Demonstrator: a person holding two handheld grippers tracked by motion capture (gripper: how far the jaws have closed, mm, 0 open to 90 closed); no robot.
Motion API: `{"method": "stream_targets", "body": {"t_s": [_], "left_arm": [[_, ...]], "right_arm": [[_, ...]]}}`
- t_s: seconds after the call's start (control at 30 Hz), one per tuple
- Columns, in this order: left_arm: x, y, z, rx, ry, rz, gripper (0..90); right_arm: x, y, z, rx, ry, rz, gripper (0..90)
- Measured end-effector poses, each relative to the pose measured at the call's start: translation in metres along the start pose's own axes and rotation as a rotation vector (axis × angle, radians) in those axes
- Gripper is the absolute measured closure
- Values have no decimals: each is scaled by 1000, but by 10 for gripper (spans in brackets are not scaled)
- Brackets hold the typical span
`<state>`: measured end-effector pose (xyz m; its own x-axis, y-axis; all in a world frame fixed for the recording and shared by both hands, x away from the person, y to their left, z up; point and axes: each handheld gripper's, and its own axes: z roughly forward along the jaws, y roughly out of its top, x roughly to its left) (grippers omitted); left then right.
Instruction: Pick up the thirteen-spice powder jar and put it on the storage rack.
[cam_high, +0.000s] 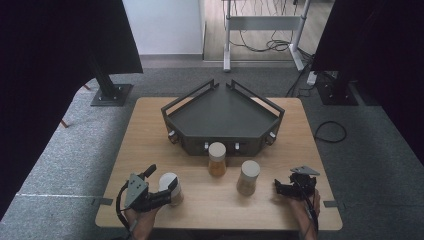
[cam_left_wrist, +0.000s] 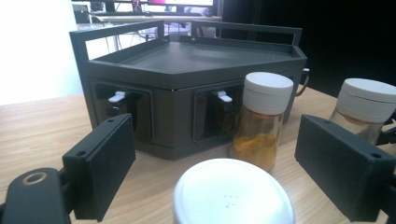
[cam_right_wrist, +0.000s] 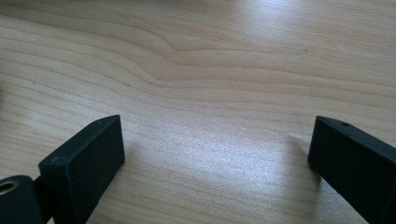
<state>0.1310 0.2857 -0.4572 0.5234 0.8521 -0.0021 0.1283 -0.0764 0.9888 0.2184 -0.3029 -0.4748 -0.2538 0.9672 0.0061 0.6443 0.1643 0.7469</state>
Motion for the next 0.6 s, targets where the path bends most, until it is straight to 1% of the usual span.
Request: {"method": "stream_targets", "body": {"t_s": [0.2,0.3,0.6], "left_arm": [[-1,0,1,5,-5,2,120],[0,-1,2,11,-5,-4,120],[-1,-5,6,39,-4,-5,120]], "right_arm": [[0,0,0,0,1,0,32],[0,0,0,0,1,0,32],[0,0,0,0,2,-1,32]]}}
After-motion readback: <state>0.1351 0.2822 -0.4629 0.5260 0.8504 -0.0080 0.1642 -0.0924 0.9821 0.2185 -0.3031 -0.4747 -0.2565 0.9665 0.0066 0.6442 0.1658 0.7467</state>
